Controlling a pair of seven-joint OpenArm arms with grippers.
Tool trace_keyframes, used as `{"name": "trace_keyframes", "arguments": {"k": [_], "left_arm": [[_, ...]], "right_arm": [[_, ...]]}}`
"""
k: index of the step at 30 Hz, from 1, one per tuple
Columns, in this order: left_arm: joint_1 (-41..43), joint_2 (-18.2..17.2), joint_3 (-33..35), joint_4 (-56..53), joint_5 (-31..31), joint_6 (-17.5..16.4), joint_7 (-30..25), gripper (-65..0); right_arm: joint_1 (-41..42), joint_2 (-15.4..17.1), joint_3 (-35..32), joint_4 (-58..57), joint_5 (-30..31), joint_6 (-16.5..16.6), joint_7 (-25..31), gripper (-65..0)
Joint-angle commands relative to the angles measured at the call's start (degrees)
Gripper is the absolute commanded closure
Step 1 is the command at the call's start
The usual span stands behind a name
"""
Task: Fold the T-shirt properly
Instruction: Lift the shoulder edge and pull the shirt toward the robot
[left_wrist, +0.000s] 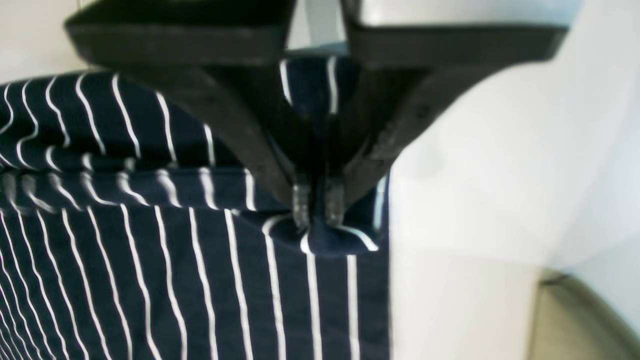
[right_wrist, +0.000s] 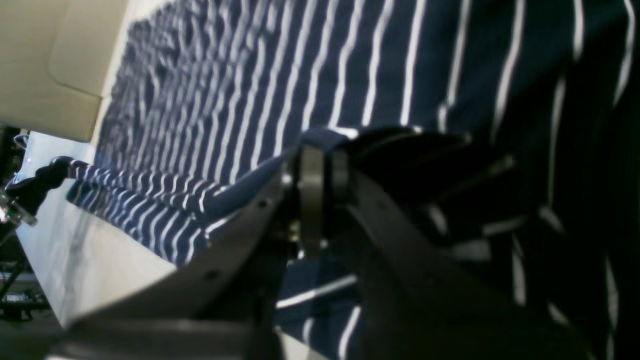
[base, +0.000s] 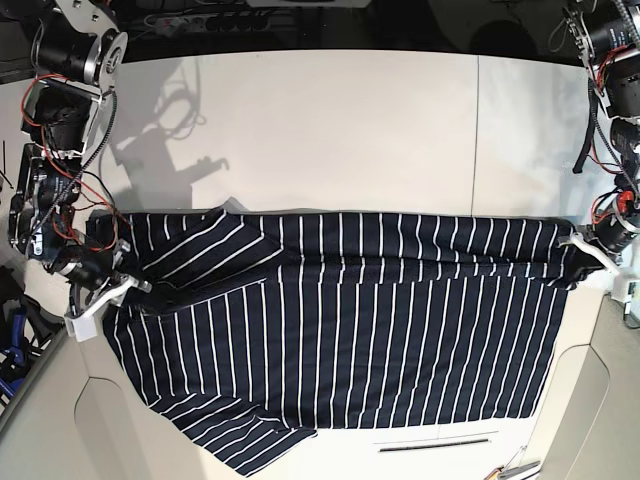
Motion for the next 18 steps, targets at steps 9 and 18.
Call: {"name": "trace_keyframes", "arguments": {"k": [9,18], "left_arm": [[-1.25,-1.27,2.03,0.81,0.35,-0.15,-1.62,-2.3],[-1.25,-1.29,1.97,0.81,1.22,6.34,-1.62,-40.1]], "right_arm": [[1.57,0.76,0.13,-2.97,-0.92,0.35,5.62,-6.3],[1.55,0.81,0.74,-2.64,-0.26,0.17,2.62,-36.2]]}}
